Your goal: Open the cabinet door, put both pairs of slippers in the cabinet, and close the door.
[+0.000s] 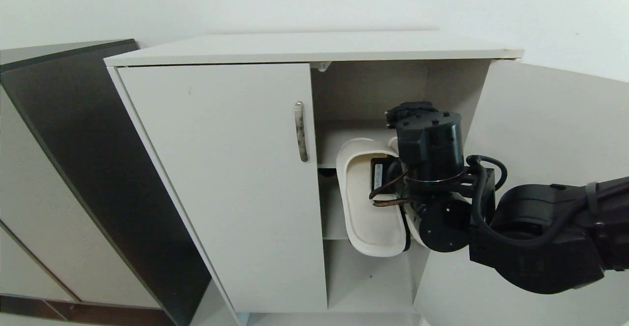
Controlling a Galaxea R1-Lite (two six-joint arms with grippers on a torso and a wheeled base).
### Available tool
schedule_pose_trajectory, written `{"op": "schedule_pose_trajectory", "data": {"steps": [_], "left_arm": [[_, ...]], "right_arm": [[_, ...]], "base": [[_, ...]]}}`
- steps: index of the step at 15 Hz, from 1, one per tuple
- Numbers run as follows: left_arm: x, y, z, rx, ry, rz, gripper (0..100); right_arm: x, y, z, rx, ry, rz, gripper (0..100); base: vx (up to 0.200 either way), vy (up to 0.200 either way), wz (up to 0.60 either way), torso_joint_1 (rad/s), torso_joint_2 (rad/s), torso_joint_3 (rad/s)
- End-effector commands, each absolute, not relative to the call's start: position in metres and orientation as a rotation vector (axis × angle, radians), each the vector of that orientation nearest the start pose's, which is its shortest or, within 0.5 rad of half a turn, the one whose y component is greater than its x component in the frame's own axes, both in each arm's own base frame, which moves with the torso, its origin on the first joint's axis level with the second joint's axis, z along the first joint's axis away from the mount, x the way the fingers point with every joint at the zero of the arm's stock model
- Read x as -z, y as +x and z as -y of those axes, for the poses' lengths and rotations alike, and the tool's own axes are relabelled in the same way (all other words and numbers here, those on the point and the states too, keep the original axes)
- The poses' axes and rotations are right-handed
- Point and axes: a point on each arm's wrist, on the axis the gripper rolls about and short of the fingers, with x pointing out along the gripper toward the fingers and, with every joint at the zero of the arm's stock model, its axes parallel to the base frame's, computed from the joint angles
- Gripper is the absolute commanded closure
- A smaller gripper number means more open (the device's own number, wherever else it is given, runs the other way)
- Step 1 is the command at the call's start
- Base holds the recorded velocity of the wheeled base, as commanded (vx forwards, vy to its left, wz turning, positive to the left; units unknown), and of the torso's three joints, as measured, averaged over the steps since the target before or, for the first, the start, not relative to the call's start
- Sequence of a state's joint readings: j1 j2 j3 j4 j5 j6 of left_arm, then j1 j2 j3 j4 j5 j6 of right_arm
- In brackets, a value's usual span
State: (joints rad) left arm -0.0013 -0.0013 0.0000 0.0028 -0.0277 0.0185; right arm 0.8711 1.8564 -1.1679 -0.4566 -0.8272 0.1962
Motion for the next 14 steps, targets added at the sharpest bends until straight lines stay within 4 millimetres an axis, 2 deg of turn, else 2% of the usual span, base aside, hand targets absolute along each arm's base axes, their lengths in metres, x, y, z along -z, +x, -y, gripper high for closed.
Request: {"op": "schedule_pose_trajectory", "data": {"steps": [1, 4, 9, 14], "left_arm": [[-0.075, -0.023, 0.001, 0.029, 0.018, -0.003, 100], [-0.075, -0.023, 0.001, 0.029, 0.018, -0.003, 100], [-0.075, -0.023, 0.001, 0.029, 0.018, -0.003, 100], [-0.075, -0.023, 0.001, 0.029, 0.018, -0.003, 100]], "right_arm": [[-0.21, 0.243, -0.265, -0.032, 0.004, -0.165, 100], [-0.206, 0.246, -0.266, -0.049, -0.039, -0.175, 100], [-0.205, 0.271, -0.267, -0.028, -0.032, -0.169, 100], [-0.214, 0.278, -0.269, -0.02, -0.012, -0.149, 100]], "base": [[0.2, 0.0, 0.0, 0.007, 0.01, 0.002], [0.2, 0.0, 0.0, 0.002, 0.0, 0.001], [0.0, 0.0, 0.0, 0.0, 0.0, 0.0], [0.0, 0.0, 0.0, 0.0, 0.0, 0.0]]}}
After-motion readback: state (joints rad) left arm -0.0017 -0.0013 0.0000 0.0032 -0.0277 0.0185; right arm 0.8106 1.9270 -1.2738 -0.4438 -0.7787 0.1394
